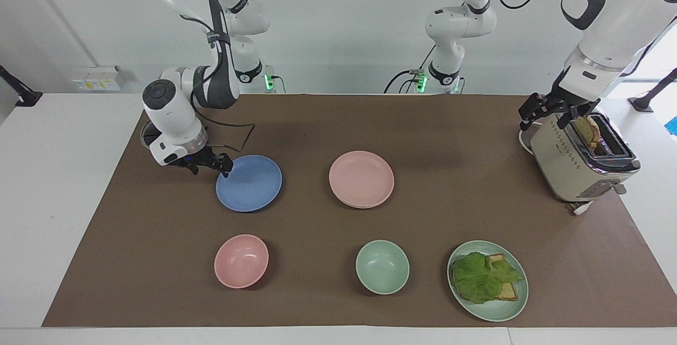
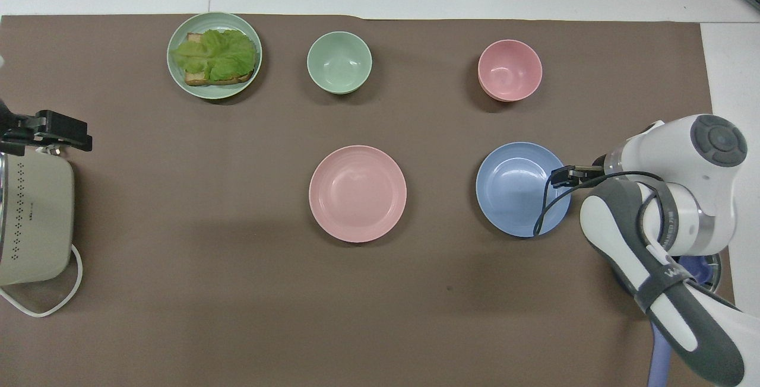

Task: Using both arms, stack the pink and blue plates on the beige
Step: 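Grasp the rim of the blue plate with the right gripper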

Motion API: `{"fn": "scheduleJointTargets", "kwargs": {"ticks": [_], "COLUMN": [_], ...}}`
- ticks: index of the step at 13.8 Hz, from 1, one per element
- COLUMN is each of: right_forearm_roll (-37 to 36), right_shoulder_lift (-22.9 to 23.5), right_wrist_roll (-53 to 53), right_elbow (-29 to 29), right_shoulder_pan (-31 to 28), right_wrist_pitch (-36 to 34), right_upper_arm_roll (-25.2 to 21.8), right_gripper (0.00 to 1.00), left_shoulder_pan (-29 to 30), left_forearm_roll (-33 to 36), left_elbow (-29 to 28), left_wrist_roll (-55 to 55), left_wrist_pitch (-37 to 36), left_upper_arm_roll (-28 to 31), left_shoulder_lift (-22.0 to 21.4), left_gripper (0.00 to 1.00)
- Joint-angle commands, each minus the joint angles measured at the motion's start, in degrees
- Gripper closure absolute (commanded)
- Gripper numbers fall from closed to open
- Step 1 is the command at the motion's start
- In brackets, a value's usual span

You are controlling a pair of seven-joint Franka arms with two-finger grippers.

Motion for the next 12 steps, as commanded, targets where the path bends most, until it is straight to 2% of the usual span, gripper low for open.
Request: {"fn": "scheduleJointTargets", "kwargs": {"ticks": [1,4,6,9,10,12], "right_forearm_roll": [3.04,3.31,3.92,5.16,5.16,5.25], "right_shoulder_lift": [2.67,2.77,2.68,2.50,2.50,2.50], "right_wrist_roll": [-1.90,-7.42,-7.52,-7.61,-7.70,-7.44], "right_elbow": [-0.46,-0.46,-0.89,-1.51,-1.51,-1.51], "right_shoulder_pan": [1.00,-0.57,-0.66,-0.57,-0.66,-0.57], "right_wrist_pitch": [3.38,3.30,3.30,3.30,3.30,3.30], "right_upper_arm_roll": [0.03,0.03,0.03,0.03,0.03,0.03], "right_gripper": [0.00,0.00,0.00,0.43,0.54,1.00], "left_shoulder_pan": [0.38,0.38,0.30,0.21,0.21,0.21], "left_forearm_roll": [0.99,0.55,0.55,0.46,0.46,0.46], "left_elbow": [0.70,0.70,0.61,0.61,0.52,0.61], "left_wrist_roll": [0.27,-0.78,-0.87,-0.78,-0.61,-0.70], "left_wrist_pitch": [-1.65,-1.56,-1.83,-1.56,-1.56,-1.30], "left_upper_arm_roll": [-0.51,-0.42,-0.51,-0.51,-0.60,-0.51], "left_shoulder_lift": [-0.89,-1.77,-1.86,-2.04,-2.04,-2.04], "left_gripper": [0.00,0.00,0.00,0.00,0.00,0.00]}}
